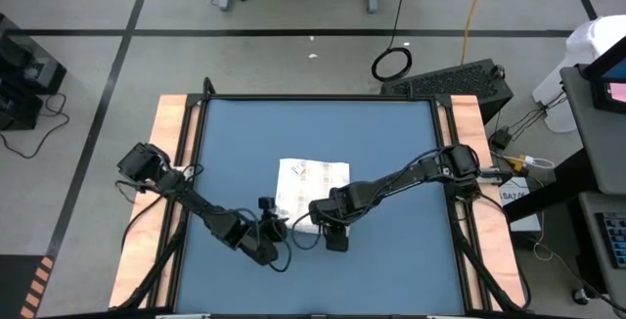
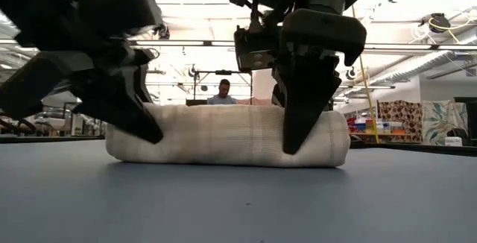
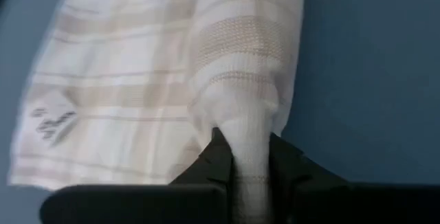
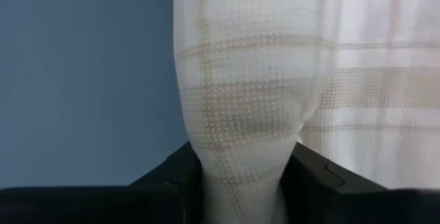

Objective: Roll towel into tight, uniform cylinder
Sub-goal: Roll the white towel

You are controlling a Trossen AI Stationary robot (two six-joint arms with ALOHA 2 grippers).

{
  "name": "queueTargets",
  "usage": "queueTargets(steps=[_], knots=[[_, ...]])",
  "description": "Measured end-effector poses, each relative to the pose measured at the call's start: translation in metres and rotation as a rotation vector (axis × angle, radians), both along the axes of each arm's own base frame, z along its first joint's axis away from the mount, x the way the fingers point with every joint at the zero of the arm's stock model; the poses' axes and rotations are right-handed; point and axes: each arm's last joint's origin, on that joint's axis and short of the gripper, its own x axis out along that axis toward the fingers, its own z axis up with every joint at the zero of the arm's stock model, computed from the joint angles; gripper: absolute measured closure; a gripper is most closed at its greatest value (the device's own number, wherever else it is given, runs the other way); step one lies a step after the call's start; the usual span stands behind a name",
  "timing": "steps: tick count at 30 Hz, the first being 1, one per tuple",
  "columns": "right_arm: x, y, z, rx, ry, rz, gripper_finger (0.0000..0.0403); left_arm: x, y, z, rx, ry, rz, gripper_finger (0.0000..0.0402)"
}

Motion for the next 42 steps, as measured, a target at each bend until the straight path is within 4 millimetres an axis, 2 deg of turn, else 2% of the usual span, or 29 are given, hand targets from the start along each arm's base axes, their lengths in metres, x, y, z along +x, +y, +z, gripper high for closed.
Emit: queueTargets(steps=[3, 6, 10, 13, 18, 22, 26, 31, 35, 42], knots=[[-0.007, 0.005, 0.010, -0.057, -0.008, -0.016, 0.0244, 0.007, 0.009, 0.000, -0.062, 0.040, -0.024, 0.0359], [-0.016, 0.012, 0.029, -0.133, -0.049, -0.007, 0.0217, 0.012, 0.018, 0.000, -0.127, 0.075, -0.044, 0.0359], [-0.030, 0.031, 0.048, -0.230, -0.103, 0.042, 0.0187, 0.016, 0.028, 0.007, -0.235, 0.110, -0.064, 0.0340], [-0.040, 0.051, 0.051, -0.345, -0.133, 0.082, 0.0175, 0.016, 0.035, 0.015, -0.314, 0.123, -0.089, 0.0335], [-0.052, 0.087, 0.048, -0.472, -0.231, 0.125, 0.0170, 0.019, 0.052, 0.026, -0.458, 0.142, -0.106, 0.0348], [-0.056, 0.103, 0.043, -0.569, -0.292, 0.119, 0.0170, 0.021, 0.067, 0.027, -0.542, 0.182, -0.100, 0.0347], [-0.052, 0.100, 0.038, -0.588, -0.291, 0.077, 0.0178, 0.023, 0.077, 0.026, -0.603, 0.200, -0.083, 0.0345], [-0.042, 0.084, 0.029, -0.557, -0.232, 0.058, 0.0198, 0.025, 0.085, 0.026, -0.630, 0.199, -0.045, 0.0344], [-0.034, 0.069, 0.019, -0.557, -0.176, 0.045, 0.0204, 0.025, 0.086, 0.026, -0.642, 0.198, -0.029, 0.0344], [-0.025, 0.046, 0.015, -0.485, -0.115, -0.013, 0.0201, 0.025, 0.086, 0.027, -0.625, 0.186, -0.021, 0.0343]])
